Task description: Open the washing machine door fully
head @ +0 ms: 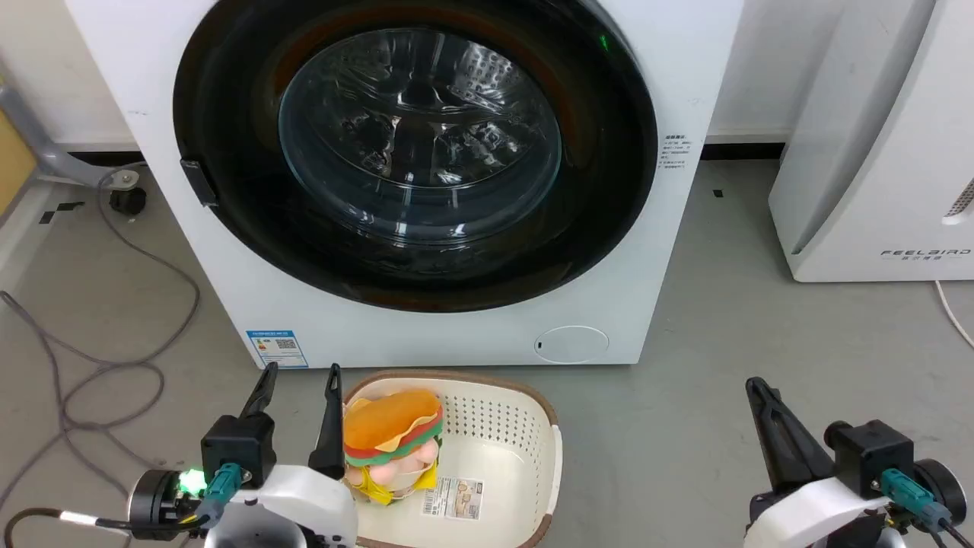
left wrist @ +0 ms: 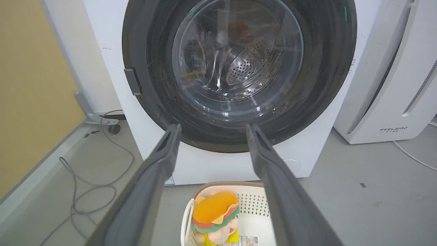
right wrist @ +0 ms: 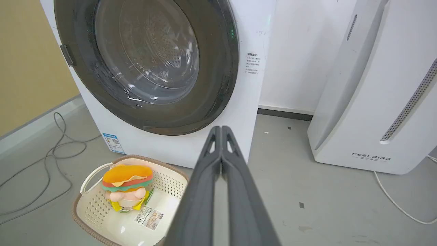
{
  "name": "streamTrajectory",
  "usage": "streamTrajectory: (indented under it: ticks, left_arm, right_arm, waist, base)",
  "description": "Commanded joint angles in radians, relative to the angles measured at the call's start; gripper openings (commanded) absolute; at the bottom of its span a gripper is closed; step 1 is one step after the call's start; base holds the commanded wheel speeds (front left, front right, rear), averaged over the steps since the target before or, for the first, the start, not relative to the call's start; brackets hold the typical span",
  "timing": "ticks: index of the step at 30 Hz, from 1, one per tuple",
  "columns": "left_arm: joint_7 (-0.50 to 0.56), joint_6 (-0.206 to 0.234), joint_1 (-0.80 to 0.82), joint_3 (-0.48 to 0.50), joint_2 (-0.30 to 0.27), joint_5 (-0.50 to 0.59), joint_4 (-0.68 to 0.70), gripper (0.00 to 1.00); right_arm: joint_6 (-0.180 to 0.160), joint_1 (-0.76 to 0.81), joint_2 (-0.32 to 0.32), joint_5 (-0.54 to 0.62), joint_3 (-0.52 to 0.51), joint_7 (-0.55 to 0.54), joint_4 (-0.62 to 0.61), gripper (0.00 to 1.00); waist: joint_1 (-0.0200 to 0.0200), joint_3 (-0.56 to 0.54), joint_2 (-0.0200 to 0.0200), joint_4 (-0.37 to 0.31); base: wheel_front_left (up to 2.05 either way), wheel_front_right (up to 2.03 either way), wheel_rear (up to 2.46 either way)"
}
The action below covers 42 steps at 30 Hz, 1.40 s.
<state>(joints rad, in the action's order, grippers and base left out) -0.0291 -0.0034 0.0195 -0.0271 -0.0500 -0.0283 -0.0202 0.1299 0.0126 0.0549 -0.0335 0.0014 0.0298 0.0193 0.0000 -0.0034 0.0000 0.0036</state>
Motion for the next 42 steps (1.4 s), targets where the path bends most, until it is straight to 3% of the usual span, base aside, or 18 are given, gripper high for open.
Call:
streamTrajectory:
  ticks: [1, 8, 21, 29, 42]
  left_arm:
    - [-0.011, -0.005, 0.015, -0.006, 0.0, -0.006, -0.004, 1.0]
    - [-0.025, -0.006, 0.022, -0.015, 0.0, -0.018, -0.009, 1.0]
    - [-0.053, -0.012, 0.051, -0.028, 0.0, -0.039, -0.009, 1.0]
    - [-0.069, -0.02, 0.084, -0.026, 0.0, -0.046, 0.005, 1.0]
    - [-0.097, -0.041, 0.165, -0.021, 0.0, -0.049, 0.053, 1.0]
  right_arm:
    - [0.0, -0.001, -0.001, -0.013, -0.004, 0.01, 0.003, 0.0]
    - [0.0, -0.011, -0.001, -0.102, -0.02, 0.025, 0.007, 0.0]
    - [0.0, -0.131, -0.001, -0.421, -0.075, 0.021, 0.059, 0.0]
    - [0.0, -0.292, 0.023, -0.602, -0.122, -0.018, 0.162, 0.0]
    - [0.0, -0.651, 0.103, -0.807, -0.101, -0.063, 0.38, 0.0]
  waist:
    - [0.0, 0.0, 0.0, 0.001]
    - [0.0, 0.0, 0.0, 0.003]
    - [0.0, 0.03, 0.0, 0.006]
    - [0.0, 0.077, 0.0, 0.007]
    - [0.0, 0.187, 0.0, 0.014]
  base:
    - [0.0, 0.0, 0.0]
    - [0.0, 0.0, 0.0]
    - [0.0, 0.0, 0.0]
    - [0.0, 0.0, 0.0]
    - [0.0, 0.0, 0.0]
